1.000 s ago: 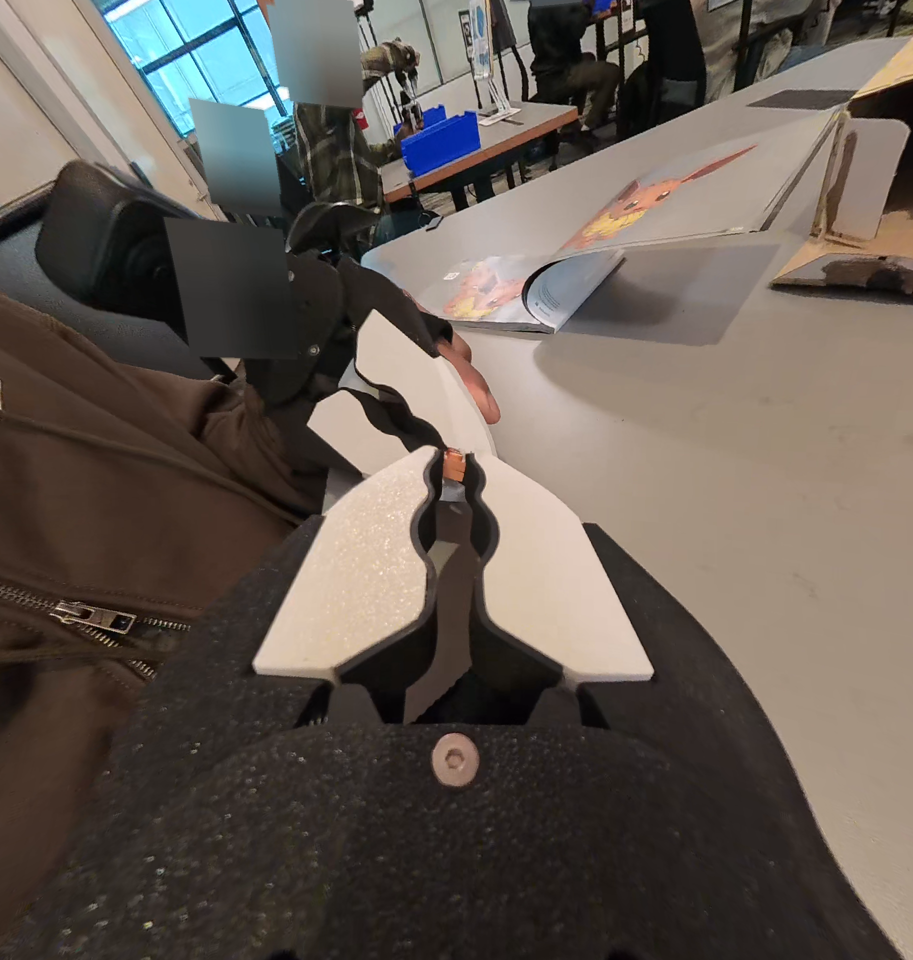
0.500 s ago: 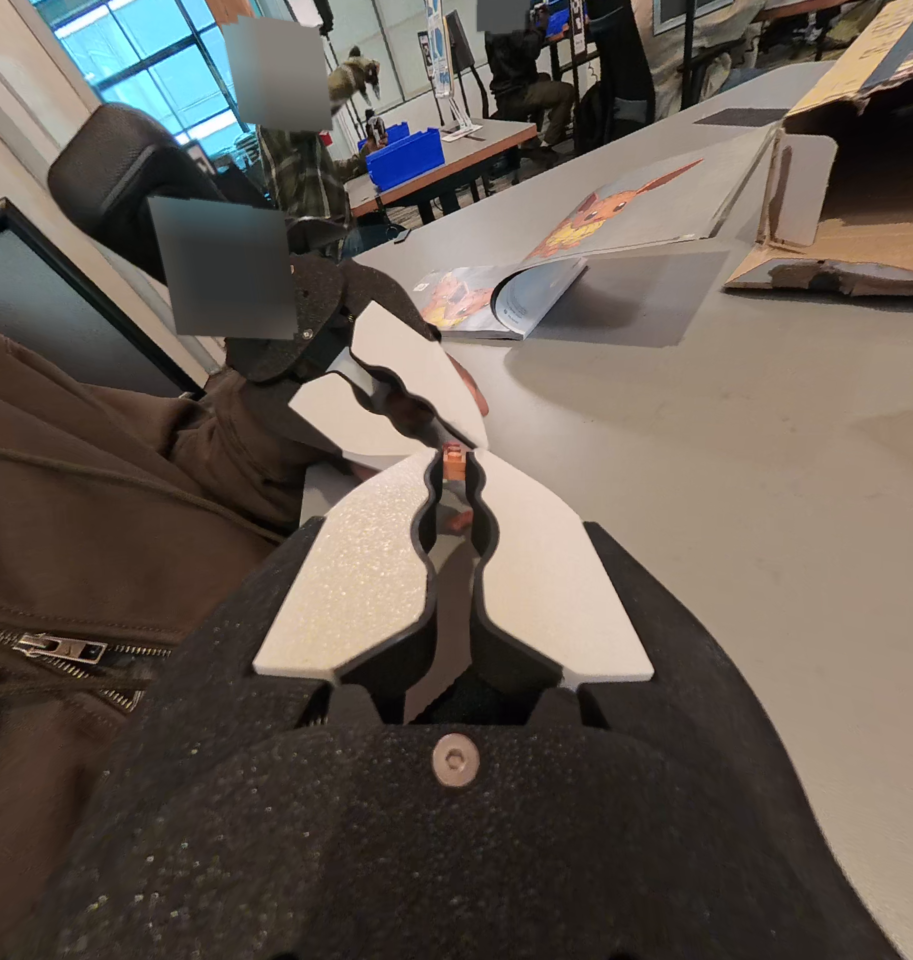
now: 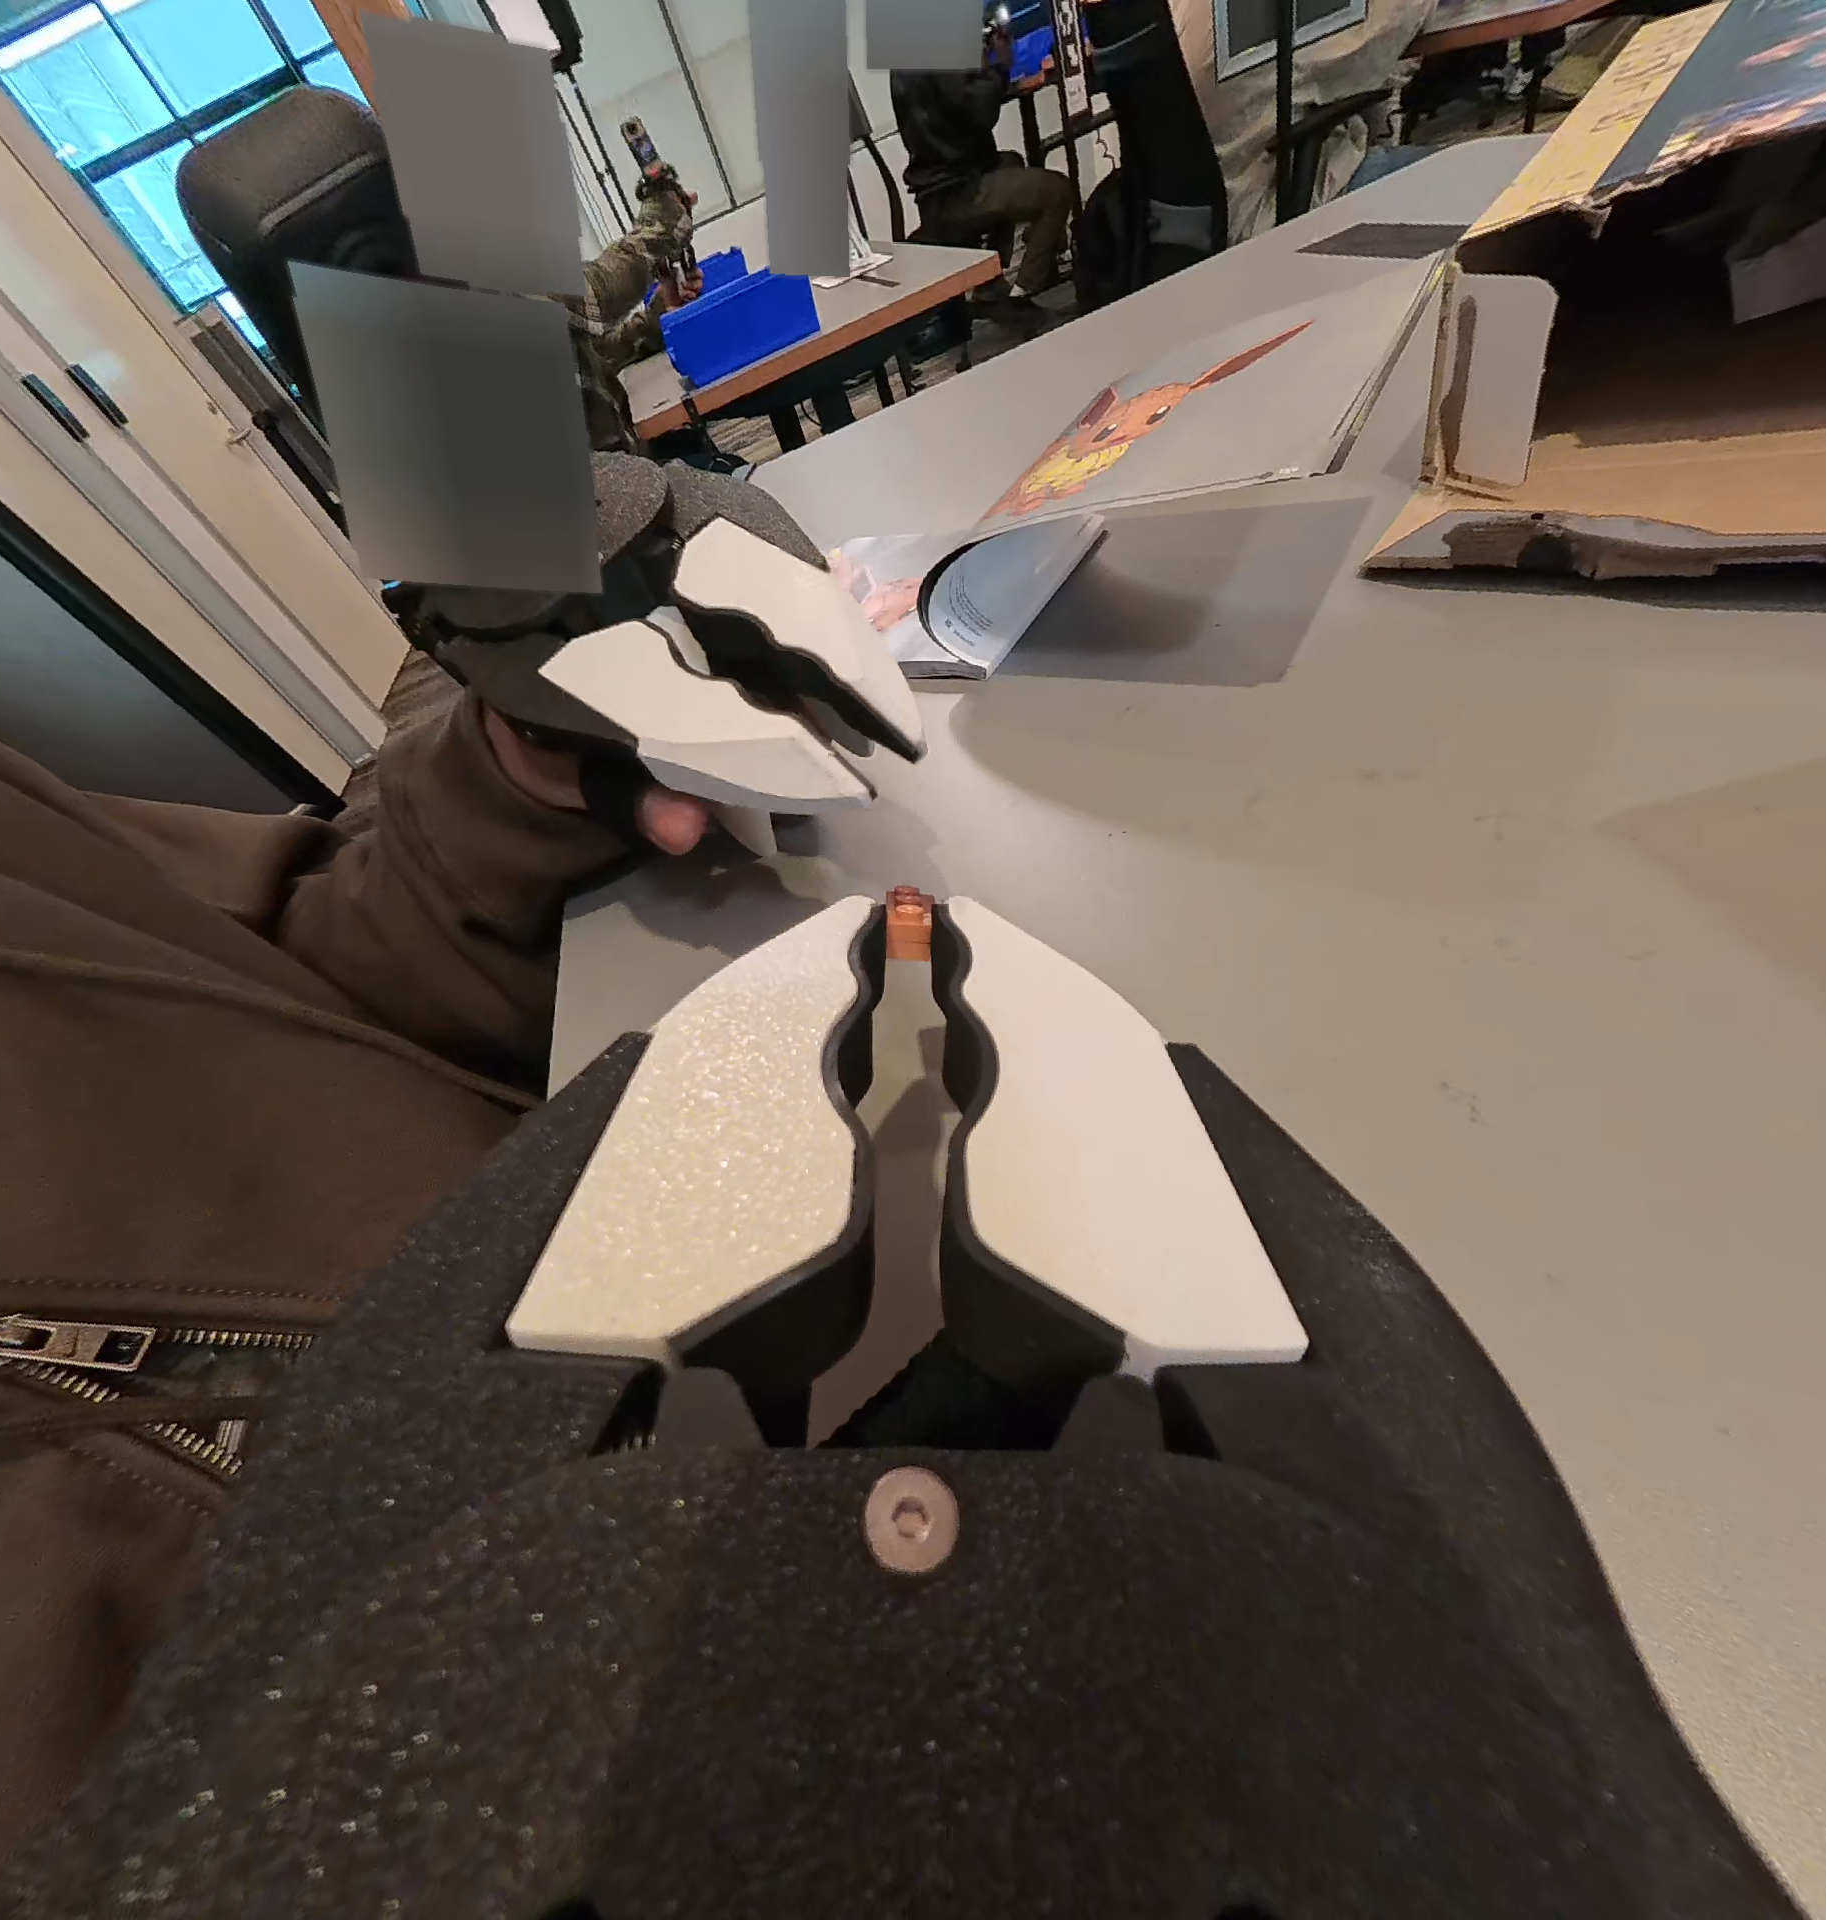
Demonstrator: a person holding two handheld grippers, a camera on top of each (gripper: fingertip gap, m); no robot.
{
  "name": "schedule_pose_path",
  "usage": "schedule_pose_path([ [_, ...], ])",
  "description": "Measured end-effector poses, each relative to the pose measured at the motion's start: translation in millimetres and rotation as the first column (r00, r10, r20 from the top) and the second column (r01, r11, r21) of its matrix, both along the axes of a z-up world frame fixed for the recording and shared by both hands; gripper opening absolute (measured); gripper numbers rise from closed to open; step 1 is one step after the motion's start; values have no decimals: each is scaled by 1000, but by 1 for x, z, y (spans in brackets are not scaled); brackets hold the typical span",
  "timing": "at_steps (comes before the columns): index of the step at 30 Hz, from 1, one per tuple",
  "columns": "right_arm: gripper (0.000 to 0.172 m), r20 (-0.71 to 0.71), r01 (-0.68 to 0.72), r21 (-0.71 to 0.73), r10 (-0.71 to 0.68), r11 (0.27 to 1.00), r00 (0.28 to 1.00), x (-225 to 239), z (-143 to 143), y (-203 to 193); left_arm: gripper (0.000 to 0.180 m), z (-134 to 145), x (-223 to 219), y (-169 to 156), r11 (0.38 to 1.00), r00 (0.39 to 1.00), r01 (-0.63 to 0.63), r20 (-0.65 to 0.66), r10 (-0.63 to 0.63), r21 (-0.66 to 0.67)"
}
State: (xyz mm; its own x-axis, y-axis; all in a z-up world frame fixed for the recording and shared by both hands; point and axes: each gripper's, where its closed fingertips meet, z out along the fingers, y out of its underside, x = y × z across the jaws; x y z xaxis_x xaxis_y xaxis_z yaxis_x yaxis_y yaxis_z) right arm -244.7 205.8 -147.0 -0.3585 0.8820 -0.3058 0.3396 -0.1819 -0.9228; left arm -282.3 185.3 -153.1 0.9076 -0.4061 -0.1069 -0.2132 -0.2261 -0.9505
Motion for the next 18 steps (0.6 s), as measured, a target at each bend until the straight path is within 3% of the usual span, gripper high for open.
schedule_pose_path([
  [9, 8, -38, -26, 41, 28, 999, 999, 2, 4, -6, 16, -6, 15, -3, 997, 997, 71, -13, -72, -41],
  [18, 8, -226, -82, 196, 127, 977, 966, 8, 23, -33, 19, 16, 43, -12, 969, 931, 248, 277, -237, -4],
])
